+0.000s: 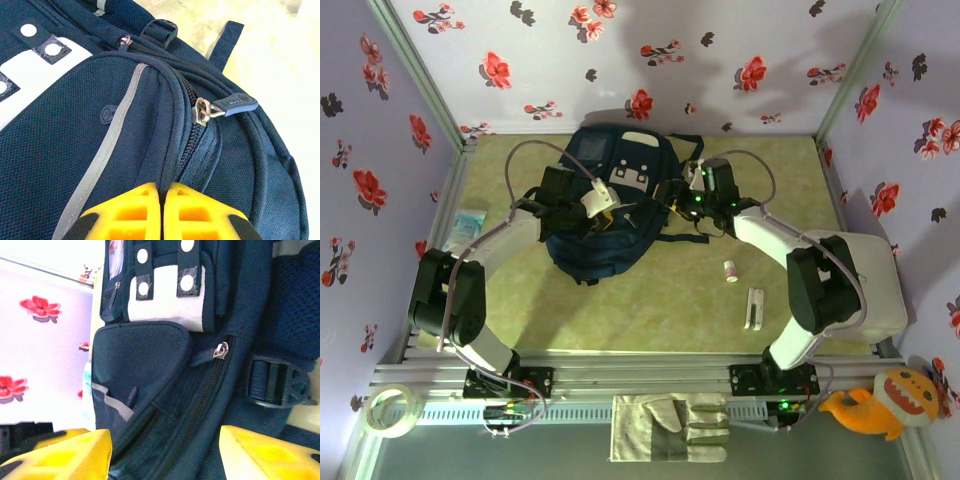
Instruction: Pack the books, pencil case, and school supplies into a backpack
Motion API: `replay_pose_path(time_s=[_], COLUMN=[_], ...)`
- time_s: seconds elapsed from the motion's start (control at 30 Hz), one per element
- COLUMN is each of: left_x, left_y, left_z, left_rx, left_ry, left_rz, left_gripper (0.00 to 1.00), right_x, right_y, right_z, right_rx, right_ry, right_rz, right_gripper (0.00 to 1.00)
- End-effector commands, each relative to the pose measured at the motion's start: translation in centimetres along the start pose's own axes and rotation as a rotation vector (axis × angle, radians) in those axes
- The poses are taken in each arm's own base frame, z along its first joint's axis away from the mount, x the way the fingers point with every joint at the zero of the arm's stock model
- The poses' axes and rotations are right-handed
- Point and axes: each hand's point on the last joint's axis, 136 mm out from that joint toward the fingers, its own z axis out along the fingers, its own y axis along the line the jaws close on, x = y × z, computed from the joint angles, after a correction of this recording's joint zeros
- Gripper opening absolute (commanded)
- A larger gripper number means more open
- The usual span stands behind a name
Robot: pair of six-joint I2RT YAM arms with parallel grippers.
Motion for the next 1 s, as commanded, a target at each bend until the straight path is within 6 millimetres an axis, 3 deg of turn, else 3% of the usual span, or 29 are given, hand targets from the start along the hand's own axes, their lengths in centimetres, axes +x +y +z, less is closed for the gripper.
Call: replay_pose_path(time_s=[0.0,0.27,0.43,0.5,0.57,0.6,0.7,0.8,0.97], left_x=[-3.1,-2.7,-2.3,-2.2,-2.1,-2.2,-2.5,-2.3,-1.0], left_y=[0.6,0.0,-0.3,-0.1,0.5,0.8,2.5,4.3,3.2], left_z=[-1.0,-0.8,-0.9,-1.0,-1.4,-1.8,-3.4,-5.6,-6.9], left_rx=[-0.032,-0.018,-0.018,-0.038,-0.070,-0.091,-0.214,-0.363,-0.398], left_ry=[-0.101,-0.088,-0.080,-0.080,-0.067,-0.061,-0.068,-0.096,-0.105], left_rz=[0.080,0.091,0.082,0.075,0.028,0.004,-0.144,-0.421,-0.822], left_gripper=[0.00,0.02,0.09,0.16,0.34,0.38,0.48,0.55,0.58], right_x=[0.3,1.7,2.3,2.5,2.4,2.4,2.4,2.1,2.0], right_y=[0.4,1.4,1.8,2.1,2.3,2.5,3.2,3.6,4.4], right_z=[1.6,5.6,6.8,7.0,7.0,7.0,6.9,6.9,6.8], right_rx=[0.029,0.070,0.062,0.054,0.049,0.046,0.032,0.017,0.003], right_ry=[0.018,0.097,0.125,0.133,0.132,0.131,0.124,0.111,0.099], right_rz=[0.141,0.218,0.219,0.213,0.201,0.190,0.148,0.119,0.077], right_gripper=[0.59,0.49,0.38,0.28,0.20,0.17,0.12,0.10,0.09])
